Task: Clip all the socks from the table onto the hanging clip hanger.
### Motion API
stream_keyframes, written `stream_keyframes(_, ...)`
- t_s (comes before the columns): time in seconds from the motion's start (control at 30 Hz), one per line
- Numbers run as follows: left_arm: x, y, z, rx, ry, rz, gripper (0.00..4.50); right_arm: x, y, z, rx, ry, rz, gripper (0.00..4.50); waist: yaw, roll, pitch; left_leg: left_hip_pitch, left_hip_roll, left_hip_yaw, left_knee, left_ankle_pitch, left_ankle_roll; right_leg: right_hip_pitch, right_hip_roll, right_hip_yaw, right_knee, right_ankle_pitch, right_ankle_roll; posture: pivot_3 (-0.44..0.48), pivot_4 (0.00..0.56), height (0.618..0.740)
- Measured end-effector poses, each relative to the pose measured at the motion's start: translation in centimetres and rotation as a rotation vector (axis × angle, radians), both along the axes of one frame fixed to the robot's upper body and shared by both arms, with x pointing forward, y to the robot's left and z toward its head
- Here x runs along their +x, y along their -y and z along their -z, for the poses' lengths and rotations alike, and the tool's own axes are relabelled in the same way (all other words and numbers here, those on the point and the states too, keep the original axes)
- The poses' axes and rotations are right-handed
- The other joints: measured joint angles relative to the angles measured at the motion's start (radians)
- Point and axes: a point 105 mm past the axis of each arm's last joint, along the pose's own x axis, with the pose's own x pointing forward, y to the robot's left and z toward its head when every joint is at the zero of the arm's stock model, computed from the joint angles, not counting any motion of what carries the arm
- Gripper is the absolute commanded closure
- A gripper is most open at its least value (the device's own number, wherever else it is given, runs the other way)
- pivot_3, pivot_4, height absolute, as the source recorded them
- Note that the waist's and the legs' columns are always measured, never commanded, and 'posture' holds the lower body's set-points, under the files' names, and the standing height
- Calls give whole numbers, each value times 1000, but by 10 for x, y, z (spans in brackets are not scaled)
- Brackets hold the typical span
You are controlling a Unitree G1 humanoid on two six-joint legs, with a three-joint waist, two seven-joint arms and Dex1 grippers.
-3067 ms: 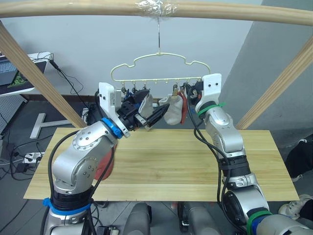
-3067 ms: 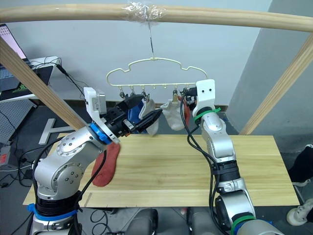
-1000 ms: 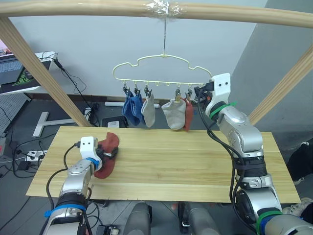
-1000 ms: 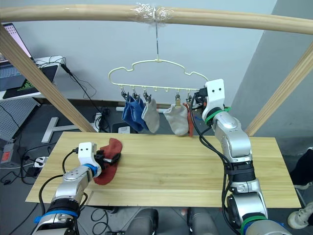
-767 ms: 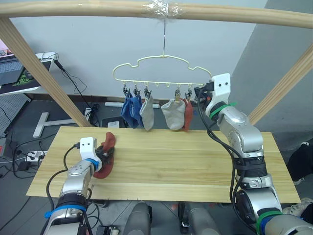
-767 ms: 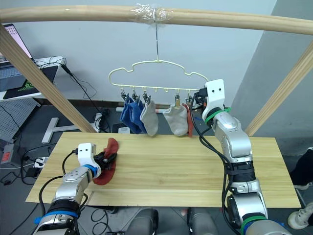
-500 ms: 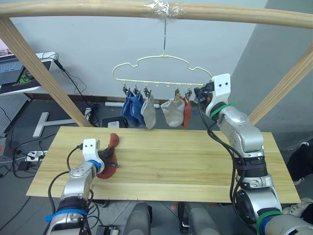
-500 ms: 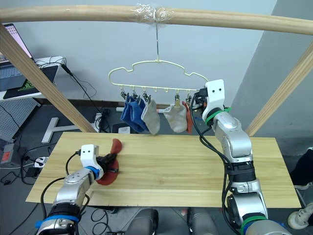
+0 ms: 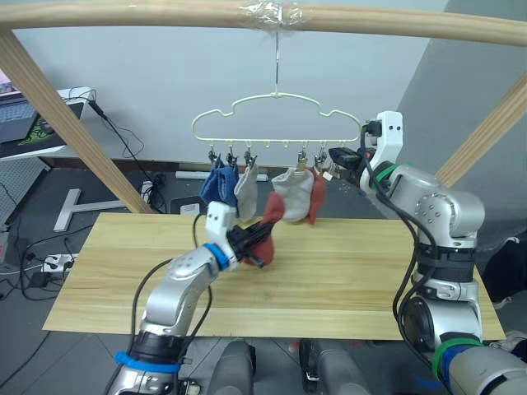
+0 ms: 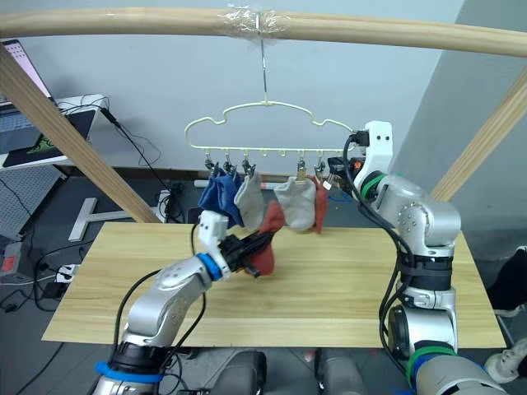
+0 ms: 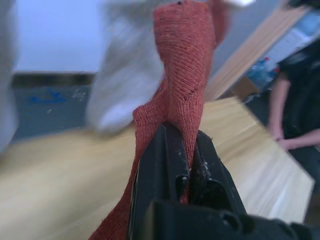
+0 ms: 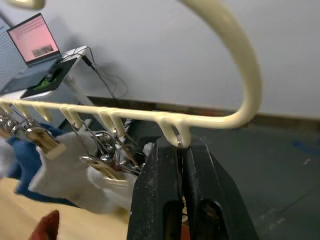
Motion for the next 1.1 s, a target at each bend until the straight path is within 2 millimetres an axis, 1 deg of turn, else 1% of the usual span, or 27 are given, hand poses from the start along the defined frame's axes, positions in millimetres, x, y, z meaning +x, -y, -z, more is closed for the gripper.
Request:
stream_keyframes(0.07, -1, 17, -19, -17, 62, 46, 4472, -2, -2, -2, 24, -34, -22, 4500, -1, 0, 0, 0, -1, 1, 0, 0, 0, 0, 0, 1, -1, 0, 0, 8, 204, 740)
stream_keyframes(0.1, -2, 23, -25, -17, 84, 67, 4472, -3, -2, -3, 45, -56, -26, 4500, -2, 0, 0, -1, -1, 1, 0, 0, 0, 0, 0, 1, -1, 1, -1, 1, 199, 740)
stream_keyframes(0.13, -3, 27, -28, -22, 92, 77, 4472, -4, -3, -3, 65, -75, -32, 4500, -4, 0, 0, -1, 0, 1, -1, 0, 0, 0, 0, 1, -1, 1, -2, 1, 199, 740)
stream_keyframes(0.27, -3, 36, -27, -41, 72, 85, 4472, -8, -7, -5, 120, -120, -55, 4500, -10, 0, 0, -2, 0, 1, -2, 0, 0, -2, 0, 0, -1, 1, -2, -4, 197, 740)
stream_keyframes(0.33, -3, 37, -28, -45, 72, 88, 4472, -10, -11, -4, 147, -145, -70, 4500, -15, 0, 0, -2, 1, 1, -2, 0, 0, -2, 1, 0, 0, 1, -2, -4, 197, 740)
stream_keyframes(0.47, -6, 40, -22, -23, 65, 108, 4472, -12, -11, -5, 185, -186, -74, 4500, -23, 0, 0, -2, 0, 1, -1, 0, 0, -2, 1, 0, 0, 1, -2, -10, 197, 740)
stream_keyframes(0.6, -3, 38, -16, 0, 62, 102, 4472, -15, -10, -7, 214, -204, -76, 4500, -26, 0, 0, -2, 0, 2, -1, 0, 0, -2, 1, 1, 0, 1, -1, -12, 200, 740)
stream_keyframes(0.67, -4, 41, -12, 15, 63, 114, 4472, -16, -11, -6, 212, -213, -84, 4500, -26, 0, 0, -3, 0, 2, -1, 0, 0, -3, 1, 1, -1, 1, -1, -12, 200, 740)
stream_keyframes(0.83, -2, 42, 6, 46, 20, 124, 4472, -17, -13, -10, 212, -216, -94, 4500, -29, 0, 0, -3, 0, 2, -1, 0, 0, -3, 1, 1, 0, 1, -1, -19, 202, 740)
stream_keyframes(0.97, -2, 42, 7, 52, 18, 127, 4472, -17, -10, -11, 218, -215, -80, 4500, -30, 0, 0, -3, 0, 2, -1, 0, 0, -4, 1, 1, 0, 1, -1, -22, 204, 740)
stream_keyframes(1.1, 1, 43, 8, 57, 15, 132, 4472, -18, -11, -11, 217, -221, -87, 4500, -30, 0, 0, -3, 0, 2, -1, 0, 0, -4, 1, 1, 0, 1, -1, -23, 204, 740)
